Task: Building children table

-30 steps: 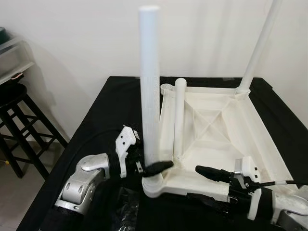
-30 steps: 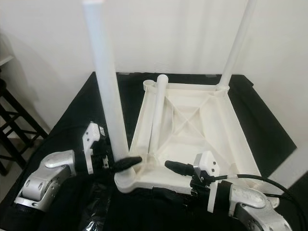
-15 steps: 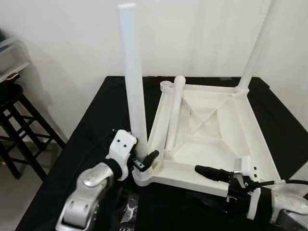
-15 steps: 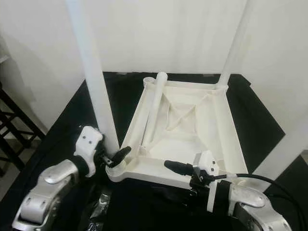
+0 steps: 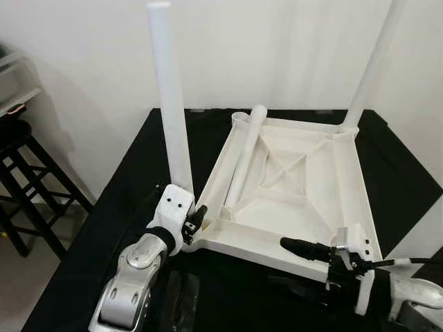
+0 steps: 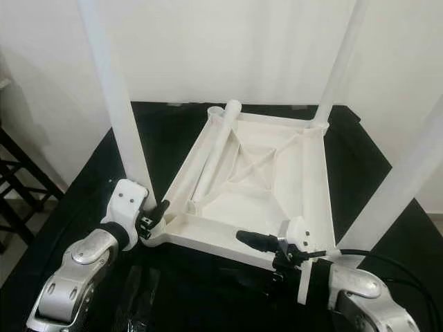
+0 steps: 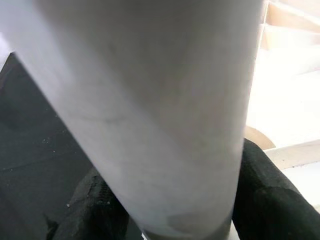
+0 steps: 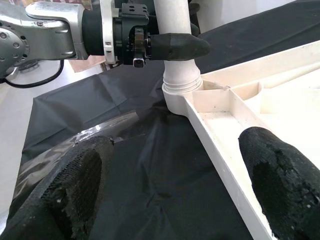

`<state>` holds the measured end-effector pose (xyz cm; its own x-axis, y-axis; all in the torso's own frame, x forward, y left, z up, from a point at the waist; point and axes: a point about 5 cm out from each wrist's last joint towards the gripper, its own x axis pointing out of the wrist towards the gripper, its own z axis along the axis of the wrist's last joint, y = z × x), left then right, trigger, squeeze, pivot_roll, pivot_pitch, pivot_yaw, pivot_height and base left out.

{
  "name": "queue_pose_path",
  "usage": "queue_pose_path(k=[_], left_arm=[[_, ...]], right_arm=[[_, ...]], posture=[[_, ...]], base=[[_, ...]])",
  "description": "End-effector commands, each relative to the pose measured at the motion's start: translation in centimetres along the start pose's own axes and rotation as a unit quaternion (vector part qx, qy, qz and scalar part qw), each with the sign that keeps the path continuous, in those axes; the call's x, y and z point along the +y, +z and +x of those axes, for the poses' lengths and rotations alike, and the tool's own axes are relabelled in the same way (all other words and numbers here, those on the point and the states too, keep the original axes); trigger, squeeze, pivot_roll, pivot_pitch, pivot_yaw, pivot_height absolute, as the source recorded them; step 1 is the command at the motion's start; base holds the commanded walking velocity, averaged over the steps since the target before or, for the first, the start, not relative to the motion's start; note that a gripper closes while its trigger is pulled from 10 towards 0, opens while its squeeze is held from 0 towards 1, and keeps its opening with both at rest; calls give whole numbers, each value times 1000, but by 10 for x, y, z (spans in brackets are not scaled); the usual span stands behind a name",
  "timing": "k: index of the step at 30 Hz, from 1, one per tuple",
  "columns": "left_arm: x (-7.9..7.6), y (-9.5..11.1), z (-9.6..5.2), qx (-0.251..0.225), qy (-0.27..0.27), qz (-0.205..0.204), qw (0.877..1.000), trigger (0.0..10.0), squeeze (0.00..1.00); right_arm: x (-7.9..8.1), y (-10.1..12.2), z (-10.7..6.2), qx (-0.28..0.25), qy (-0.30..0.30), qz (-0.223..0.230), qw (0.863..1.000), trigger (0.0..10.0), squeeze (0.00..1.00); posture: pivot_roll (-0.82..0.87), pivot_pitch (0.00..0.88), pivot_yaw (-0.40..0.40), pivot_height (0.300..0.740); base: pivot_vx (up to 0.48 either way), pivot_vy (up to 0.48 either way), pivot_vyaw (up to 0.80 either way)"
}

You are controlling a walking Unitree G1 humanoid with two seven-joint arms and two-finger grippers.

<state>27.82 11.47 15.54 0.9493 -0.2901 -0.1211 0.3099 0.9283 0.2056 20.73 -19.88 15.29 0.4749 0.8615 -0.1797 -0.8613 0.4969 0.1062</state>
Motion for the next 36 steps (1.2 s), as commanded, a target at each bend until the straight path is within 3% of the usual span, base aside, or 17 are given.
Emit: queue_pose_path(k=[1, 5, 6, 9, 10, 11, 12, 14, 17, 19, 25, 30, 31, 32, 33, 34, 36], left_arm=[[8, -4, -1, 12, 30, -1, 999, 0, 0], [4, -2, -1, -4, 3, -21, 1000, 0, 0], [-8, 9, -3, -61, -103, -54, 991, 0, 0], [-13, 15, -6, -93, -154, -65, 982, 0, 0], [-18, 18, -15, -119, -236, -74, 962, 0, 0], [-18, 6, -28, -101, -358, -70, 926, 0, 0], [-18, 6, -28, -101, -358, -70, 926, 0, 0], [-10, -12, -39, -50, -474, -75, 876, 0, 0], [-5, -14, -40, -37, -509, -94, 855, 0, 0], [-4, -11, -38, -31, -558, -116, 821, 0, 0], [-11, -3, -29, -52, -615, -119, 778, 0, 0], [-19, -4, -22, -54, -615, -99, 780, 39, 0], [-20, -6, -14, -43, -590, -85, 802, 10000, 0], [-20, -7, -11, -37, -576, -82, 813, 10000, 0], [-19, -6, -5, -40, -549, -64, 832, 10000, 1000], [-19, -6, -5, -40, -549, -64, 832, 10000, 1000], [-16, -4, 2, -46, -507, -35, 860, 10000, 1000]], right_arm=[[1, -1, -1, -1, 4, 6, 1000, 10000, 0], [1, -1, -1, 0, 4, 7, 1000, 10000, 0], [1, -1, -1, -1, 4, 7, 1000, 10000, 0], [1, -1, -1, -1, 4, 7, 1000, 10000, 0], [1, -1, -1, -2, 4, 8, 1000, 10000, 0], [1, -1, 0, -3, 5, 9, 1000, 10000, 0], [1, -1, 0, -3, 5, 9, 1000, 10000, 0], [1, 0, 1, -4, 8, 11, 1000, 10000, 0], [1, 0, 1, -4, 9, 12, 1000, 10000, 0], [0, 0, 1, -5, 7, 12, 1000, 10000, 0], [0, 0, -1, -5, 2, 9, 1000, 10000, 0], [0, 0, -1, -4, 2, 9, 1000, 10000, 0], [0, 1, -1, -3, 2, 9, 1000, 10000, 0], [0, 1, -2, -3, 2, 9, 1000, 10000, 0], [0, 1, -2, -3, 2, 9, 1000, 10000, 0], [0, 1, -2, -3, 2, 9, 1000, 10000, 0], [0, 1, -2, -2, 1, 10, 1000, 10000, 0]], posture=[[-51, 34, 22, 740], [-51, 34, 21, 740], [-51, 36, 19, 740], [-51, 36, 19, 740], [-50, 36, 15, 740], [-50, 36, 6, 740], [-50, 36, 6, 740], [-59, 37, 10, 740], [-58, 36, 9, 740], [-64, 37, 12, 740], [-81, 39, 15, 740], [-83, 42, 13, 740], [-81, 46, 12, 740], [-81, 46, 12, 740], [-78, 48, 11, 740], [-78, 48, 11, 740], [-78, 48, 11, 740]], base=[[0, 0, 0], [0, 0, 0], [0, 0, 0], [0, 0, 0], [0, 0, 0], [0, 0, 0], [0, 0, 0], [0, 0, 0], [0, 0, 0], [0, 0, 0], [0, 0, 0], [0, 0, 0], [0, 0, 0], [0, 0, 0], [0, 0, 0], [0, 0, 0], [0, 0, 0]])
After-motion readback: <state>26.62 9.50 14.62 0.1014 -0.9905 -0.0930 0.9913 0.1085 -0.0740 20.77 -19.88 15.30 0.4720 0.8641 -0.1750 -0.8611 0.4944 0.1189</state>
